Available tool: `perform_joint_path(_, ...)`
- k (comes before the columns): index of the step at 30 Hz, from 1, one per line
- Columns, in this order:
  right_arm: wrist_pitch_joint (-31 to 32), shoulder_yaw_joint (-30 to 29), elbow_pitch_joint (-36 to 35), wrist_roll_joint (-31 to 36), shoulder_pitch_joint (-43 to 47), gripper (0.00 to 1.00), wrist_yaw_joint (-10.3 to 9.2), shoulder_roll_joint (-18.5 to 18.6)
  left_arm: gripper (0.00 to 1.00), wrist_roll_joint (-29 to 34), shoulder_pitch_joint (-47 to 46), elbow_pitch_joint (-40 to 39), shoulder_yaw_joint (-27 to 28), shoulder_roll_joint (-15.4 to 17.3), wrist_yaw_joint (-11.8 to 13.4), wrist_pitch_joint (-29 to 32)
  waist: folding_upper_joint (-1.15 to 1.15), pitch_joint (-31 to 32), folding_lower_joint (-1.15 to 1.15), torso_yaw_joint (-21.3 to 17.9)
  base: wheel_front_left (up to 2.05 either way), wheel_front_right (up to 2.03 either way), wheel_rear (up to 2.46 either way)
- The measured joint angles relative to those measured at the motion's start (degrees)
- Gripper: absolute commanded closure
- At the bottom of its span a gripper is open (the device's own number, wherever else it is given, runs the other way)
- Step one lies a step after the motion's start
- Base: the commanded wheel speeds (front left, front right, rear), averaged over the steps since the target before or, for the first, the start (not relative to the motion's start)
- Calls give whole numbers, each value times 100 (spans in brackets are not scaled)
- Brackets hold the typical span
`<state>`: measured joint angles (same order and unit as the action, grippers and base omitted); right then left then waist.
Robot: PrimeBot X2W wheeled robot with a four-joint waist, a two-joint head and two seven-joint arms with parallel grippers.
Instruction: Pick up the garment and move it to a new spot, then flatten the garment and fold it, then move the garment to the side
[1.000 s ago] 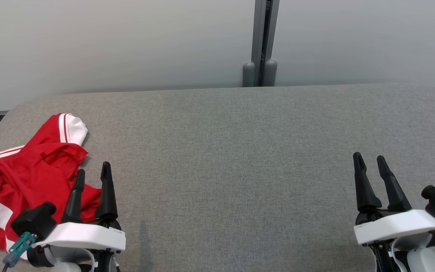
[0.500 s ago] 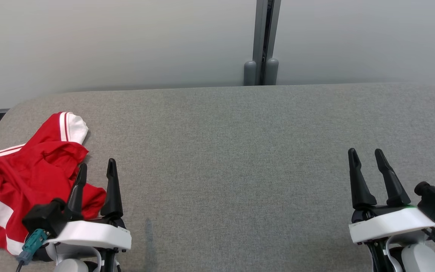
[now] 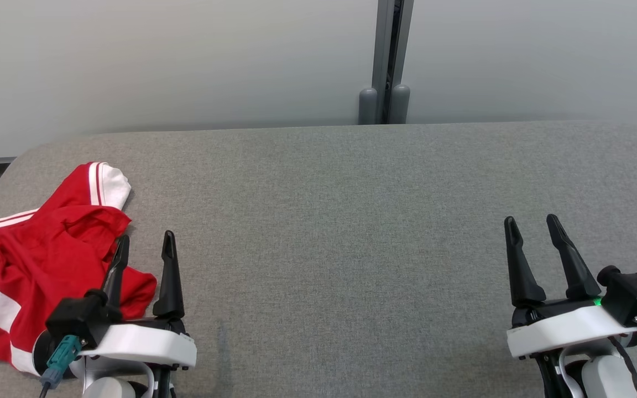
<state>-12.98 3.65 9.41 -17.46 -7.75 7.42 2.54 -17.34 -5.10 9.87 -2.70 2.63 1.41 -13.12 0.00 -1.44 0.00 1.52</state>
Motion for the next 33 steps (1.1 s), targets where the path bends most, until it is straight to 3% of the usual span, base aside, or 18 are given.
perform_joint_path(18, -177, 76, 46, 608, -79, 0, 1, 7, 0, 678, -8, -59, -80, 9, 60, -179, 0, -39, 0, 20, 0, 0, 0)
perform_joint_path(33, -202, 82, 68, 632, -103, 0, 1, 9, 0, 684, -18, -49, -90, 11, 65, -187, 0, -39, 0, 24, 0, 0, 0)
